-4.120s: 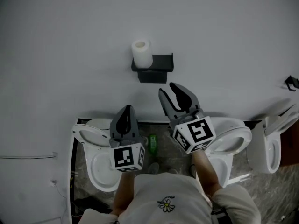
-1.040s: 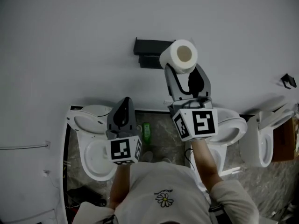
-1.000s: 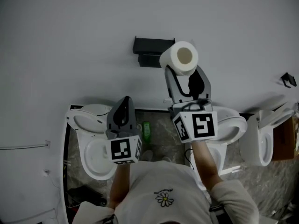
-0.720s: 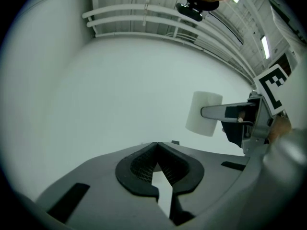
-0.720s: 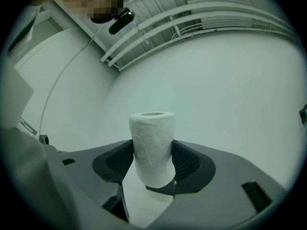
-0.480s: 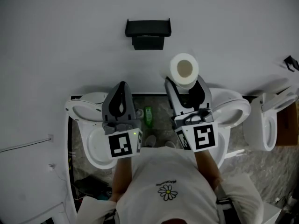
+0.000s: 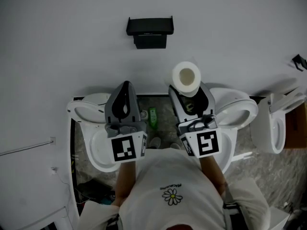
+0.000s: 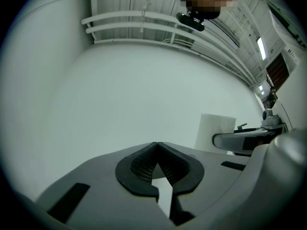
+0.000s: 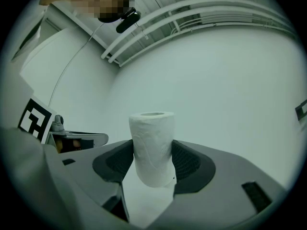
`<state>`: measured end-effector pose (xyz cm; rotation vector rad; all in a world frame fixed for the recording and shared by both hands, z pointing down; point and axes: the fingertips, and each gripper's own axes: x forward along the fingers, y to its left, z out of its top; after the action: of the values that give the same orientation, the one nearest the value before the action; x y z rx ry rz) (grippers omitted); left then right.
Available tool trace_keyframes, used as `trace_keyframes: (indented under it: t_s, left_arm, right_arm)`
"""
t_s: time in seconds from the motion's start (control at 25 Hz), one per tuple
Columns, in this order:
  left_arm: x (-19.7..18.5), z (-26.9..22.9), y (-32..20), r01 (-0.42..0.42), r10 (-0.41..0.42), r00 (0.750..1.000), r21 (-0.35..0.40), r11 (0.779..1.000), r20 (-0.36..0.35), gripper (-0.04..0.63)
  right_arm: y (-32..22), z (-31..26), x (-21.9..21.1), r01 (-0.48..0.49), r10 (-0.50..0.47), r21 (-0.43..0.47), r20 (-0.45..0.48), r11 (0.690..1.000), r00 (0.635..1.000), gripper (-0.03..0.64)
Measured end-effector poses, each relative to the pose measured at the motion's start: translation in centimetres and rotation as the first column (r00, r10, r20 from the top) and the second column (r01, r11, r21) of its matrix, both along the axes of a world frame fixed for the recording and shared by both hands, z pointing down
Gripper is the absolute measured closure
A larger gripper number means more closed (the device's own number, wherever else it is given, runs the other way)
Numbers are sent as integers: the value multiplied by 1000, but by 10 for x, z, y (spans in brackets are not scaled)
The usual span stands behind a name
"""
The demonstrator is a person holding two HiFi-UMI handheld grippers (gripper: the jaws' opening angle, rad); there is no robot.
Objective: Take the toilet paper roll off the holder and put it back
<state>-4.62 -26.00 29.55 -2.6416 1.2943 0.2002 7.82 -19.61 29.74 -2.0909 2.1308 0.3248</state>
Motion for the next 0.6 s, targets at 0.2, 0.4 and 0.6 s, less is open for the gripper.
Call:
trace_keyframes:
  t_s: [0.2, 0.4, 0.6]
  left_arm:
    - [5, 0, -1, -17, 17, 1000, 1, 1000, -4, 577]
    - [10, -1, 1, -32, 32, 999, 1, 999, -6, 577]
    - [15, 5, -4, -38, 38, 999, -17, 999, 2, 577]
  right_arm:
    - [2, 6, 1, -9, 9, -15, 10, 1000, 1000, 365]
    - [5, 7, 4, -19, 19, -20, 10, 1000, 1000, 365]
    - [0, 8, 5, -16, 16, -31, 17, 999, 1000, 365]
